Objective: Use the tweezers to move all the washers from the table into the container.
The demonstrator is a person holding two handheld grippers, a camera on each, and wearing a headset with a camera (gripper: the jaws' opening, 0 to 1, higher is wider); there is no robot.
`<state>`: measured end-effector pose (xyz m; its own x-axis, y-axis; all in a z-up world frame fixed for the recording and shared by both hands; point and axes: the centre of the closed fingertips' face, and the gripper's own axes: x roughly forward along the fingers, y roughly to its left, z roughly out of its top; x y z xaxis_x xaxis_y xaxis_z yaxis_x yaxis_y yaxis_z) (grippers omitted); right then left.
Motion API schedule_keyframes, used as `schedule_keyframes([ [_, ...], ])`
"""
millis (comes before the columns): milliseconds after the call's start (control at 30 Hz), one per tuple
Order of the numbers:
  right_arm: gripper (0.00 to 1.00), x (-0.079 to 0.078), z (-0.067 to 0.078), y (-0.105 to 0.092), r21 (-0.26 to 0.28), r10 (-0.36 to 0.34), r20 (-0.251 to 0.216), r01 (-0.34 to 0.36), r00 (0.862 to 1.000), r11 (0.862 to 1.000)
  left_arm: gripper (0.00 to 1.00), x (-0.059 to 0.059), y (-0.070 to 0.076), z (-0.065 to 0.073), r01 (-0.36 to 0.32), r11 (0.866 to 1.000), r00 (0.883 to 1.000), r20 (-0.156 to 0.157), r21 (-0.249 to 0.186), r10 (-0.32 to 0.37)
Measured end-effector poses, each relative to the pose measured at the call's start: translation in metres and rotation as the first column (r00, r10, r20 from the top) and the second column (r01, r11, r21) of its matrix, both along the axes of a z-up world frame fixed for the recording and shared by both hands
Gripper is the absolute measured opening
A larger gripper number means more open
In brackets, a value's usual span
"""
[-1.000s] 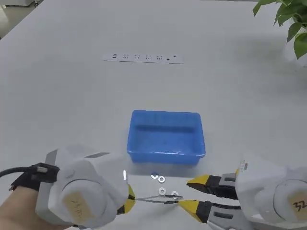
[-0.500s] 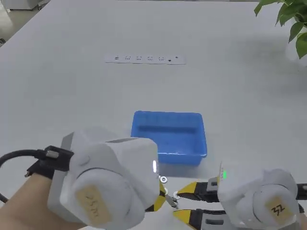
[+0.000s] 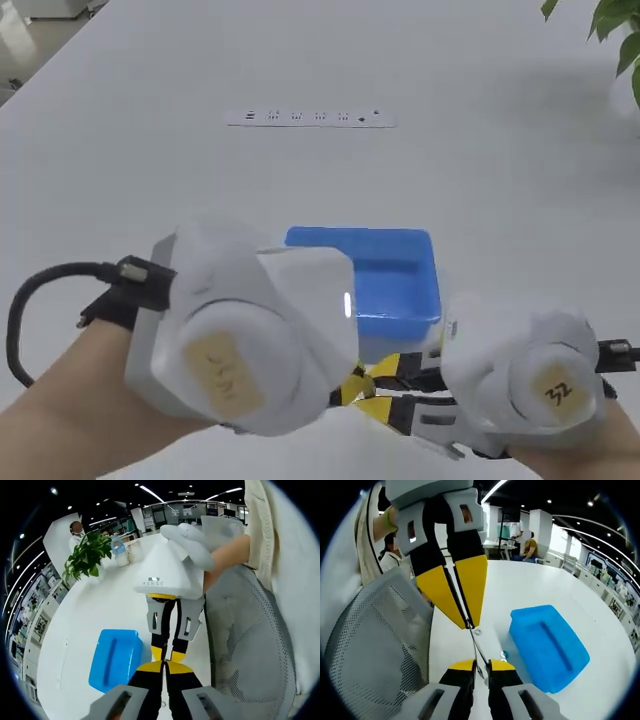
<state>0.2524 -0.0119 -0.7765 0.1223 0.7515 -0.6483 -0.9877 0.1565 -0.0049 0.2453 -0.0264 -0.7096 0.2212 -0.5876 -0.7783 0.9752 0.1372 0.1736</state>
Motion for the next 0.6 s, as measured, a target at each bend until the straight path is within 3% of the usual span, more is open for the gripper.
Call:
schedule_keyframes([
  [233, 0.05, -0.002, -0.005, -0.002, -0.017, 0.000, -0.006, 0.000, 1.000, 1.000, 0.00, 0.006, 0.001, -0.005, -0.010, 1.000, 1.000, -0.025, 0.005, 0.010],
  [400, 0.05, 0.002, -0.005, -0.003, -0.014, -0.010, 0.000, 0.010, 1.000, 1.000, 0.00, 0.005, 0.001, -0.006, 0.006, 1.000, 1.000, -0.016, 0.030, -0.006],
  [600, 0.06, 0.003, -0.007, -0.002, 0.024, -0.046, -0.054, 0.047, 0.997, 0.999, 0.00, 0.007, -0.003, -0.011, 0.014, 1.000, 0.999, -0.036, 0.023, -0.013],
])
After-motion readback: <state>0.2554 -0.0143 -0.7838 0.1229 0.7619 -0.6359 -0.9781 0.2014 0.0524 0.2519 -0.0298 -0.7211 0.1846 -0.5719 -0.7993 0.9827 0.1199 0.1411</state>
